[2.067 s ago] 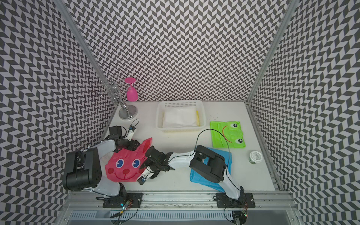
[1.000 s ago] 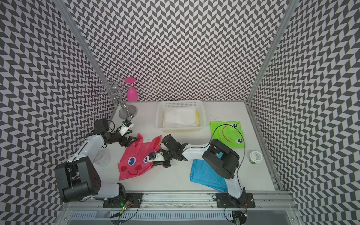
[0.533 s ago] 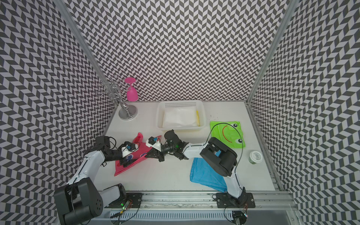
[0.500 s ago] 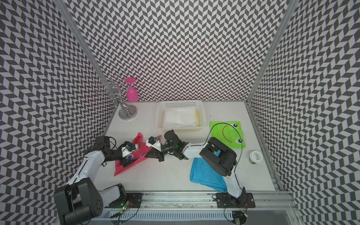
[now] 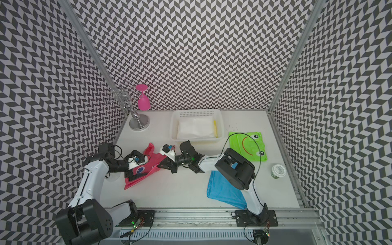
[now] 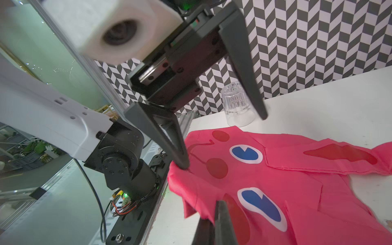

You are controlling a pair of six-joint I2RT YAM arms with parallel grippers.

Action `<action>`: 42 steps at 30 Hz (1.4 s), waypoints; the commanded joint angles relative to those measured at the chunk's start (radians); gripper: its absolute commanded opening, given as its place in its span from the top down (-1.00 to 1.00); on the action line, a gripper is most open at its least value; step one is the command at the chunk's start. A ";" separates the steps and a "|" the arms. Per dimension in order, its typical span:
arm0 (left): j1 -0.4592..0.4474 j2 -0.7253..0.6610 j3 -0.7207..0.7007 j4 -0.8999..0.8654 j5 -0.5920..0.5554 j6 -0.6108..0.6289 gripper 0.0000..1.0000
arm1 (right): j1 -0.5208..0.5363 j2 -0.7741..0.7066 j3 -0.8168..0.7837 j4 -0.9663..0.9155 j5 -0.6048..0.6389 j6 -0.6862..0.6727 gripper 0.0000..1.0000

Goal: Put the folded raincoat in the basket
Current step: Pick up the raincoat from the center of the board.

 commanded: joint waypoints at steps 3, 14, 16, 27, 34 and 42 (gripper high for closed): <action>0.005 -0.033 0.024 -0.118 -0.086 -0.018 -0.99 | -0.005 0.042 0.036 0.142 0.020 0.075 1.00; 0.004 -0.040 0.077 -0.002 -0.149 -0.126 -0.97 | -0.008 0.046 0.030 0.211 0.031 0.135 1.00; 0.003 -0.039 0.018 0.084 -0.180 -0.165 -0.90 | -0.014 0.051 0.016 0.280 0.028 0.190 1.00; 0.005 -0.032 -0.062 0.291 -0.239 -0.268 -0.08 | -0.024 0.072 -0.033 0.442 0.059 0.244 1.00; 0.005 -0.010 0.073 0.164 -0.203 -0.173 0.92 | -0.066 0.070 -0.159 0.805 0.014 0.329 0.97; -0.004 0.003 0.185 0.049 -0.088 -0.084 1.00 | -0.070 -0.046 -0.267 0.759 -0.018 0.091 0.25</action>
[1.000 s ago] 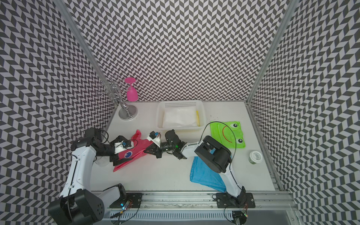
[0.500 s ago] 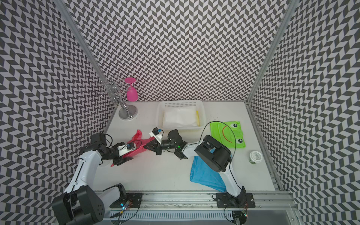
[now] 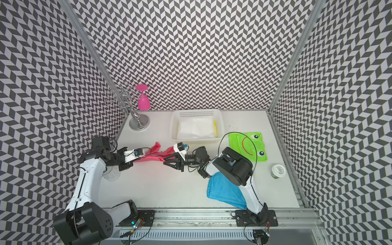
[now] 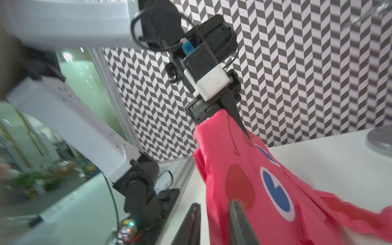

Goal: Put the folded raincoat in the basket
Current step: Pick up the raincoat from the center of the board.

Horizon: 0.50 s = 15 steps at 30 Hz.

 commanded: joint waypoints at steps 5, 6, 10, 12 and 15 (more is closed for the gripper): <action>-0.039 0.014 0.109 -0.107 0.066 0.032 1.00 | -0.003 -0.260 -0.110 -0.176 0.100 -0.407 -0.03; -0.052 0.017 0.117 -0.113 0.066 0.029 1.00 | -0.003 -0.294 -0.112 -0.241 0.124 -0.469 -0.06; -0.123 0.032 0.147 -0.114 0.050 -0.027 1.00 | 0.008 -0.407 -0.096 -0.451 0.211 -0.662 -0.30; -0.179 0.040 0.158 -0.100 0.026 -0.074 1.00 | 0.021 -0.441 -0.066 -0.557 0.261 -0.747 -0.33; -0.242 0.050 0.172 -0.060 0.008 -0.147 1.00 | 0.043 -0.459 0.008 -0.733 0.298 -0.837 -0.42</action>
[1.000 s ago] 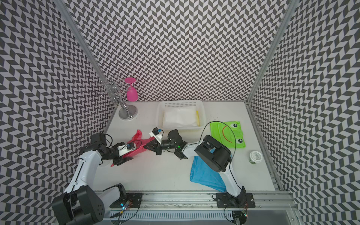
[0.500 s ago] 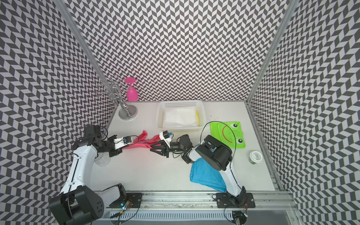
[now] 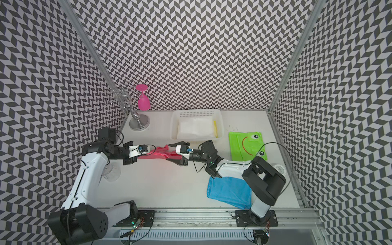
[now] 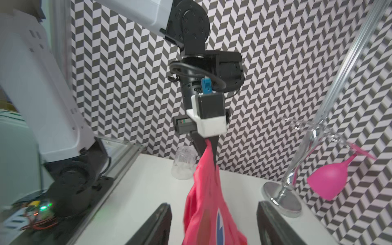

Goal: Put the folded raincoat in the basket
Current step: Pick up the raincoat from the center of the board.

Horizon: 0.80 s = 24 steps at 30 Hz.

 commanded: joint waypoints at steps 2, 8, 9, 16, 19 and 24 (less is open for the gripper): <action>-0.072 0.008 0.053 0.030 0.011 -0.115 1.00 | 0.031 -0.025 0.088 -0.303 0.080 -0.197 -0.45; -0.104 0.023 0.102 0.041 0.046 -0.141 1.00 | 0.040 -0.046 0.112 -0.415 0.125 -0.190 0.51; -0.103 0.025 0.111 0.031 0.054 -0.131 1.00 | 0.040 -0.057 0.114 -0.435 0.158 -0.191 0.83; -0.105 0.027 0.191 -0.064 0.098 -0.045 0.25 | -0.024 -0.166 0.117 -0.455 0.079 -0.109 1.00; -0.105 0.026 0.213 -0.067 0.097 -0.025 0.09 | -0.062 -0.192 0.152 -0.498 0.021 -0.090 1.00; -0.105 0.044 0.276 -0.057 0.152 0.010 0.61 | -0.129 -0.208 0.224 -0.600 0.003 -0.134 1.00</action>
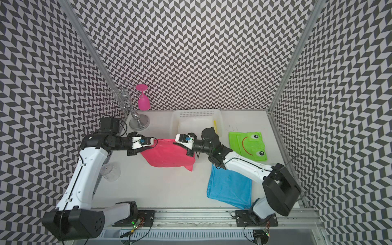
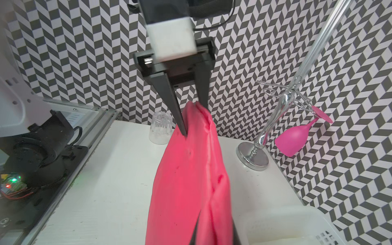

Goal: Put the folded raincoat in the basket
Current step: Pick up the raincoat from the center of the board, then place the raincoat in the basket.

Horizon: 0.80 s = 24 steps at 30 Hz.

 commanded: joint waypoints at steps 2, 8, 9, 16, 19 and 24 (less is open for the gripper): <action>-0.004 0.037 0.106 -0.028 0.107 0.048 0.88 | -0.049 -0.056 0.080 -0.058 -0.018 -0.037 1.00; -0.097 0.142 0.258 0.105 0.075 -0.085 1.00 | -0.145 -0.059 0.171 -0.119 0.030 -0.090 1.00; -0.117 0.158 0.280 0.155 0.063 -0.134 1.00 | -0.161 -0.057 0.181 -0.116 0.033 -0.098 1.00; -0.231 0.335 0.503 0.496 -0.039 -0.474 1.00 | -0.267 0.041 0.275 -0.016 0.164 -0.163 1.00; -0.264 0.447 0.643 0.575 -0.115 -0.539 1.00 | -0.301 0.124 0.355 0.023 0.237 -0.213 1.00; -0.317 0.584 0.725 0.768 -0.298 -0.551 1.00 | -0.352 0.283 0.496 0.126 0.307 -0.249 1.00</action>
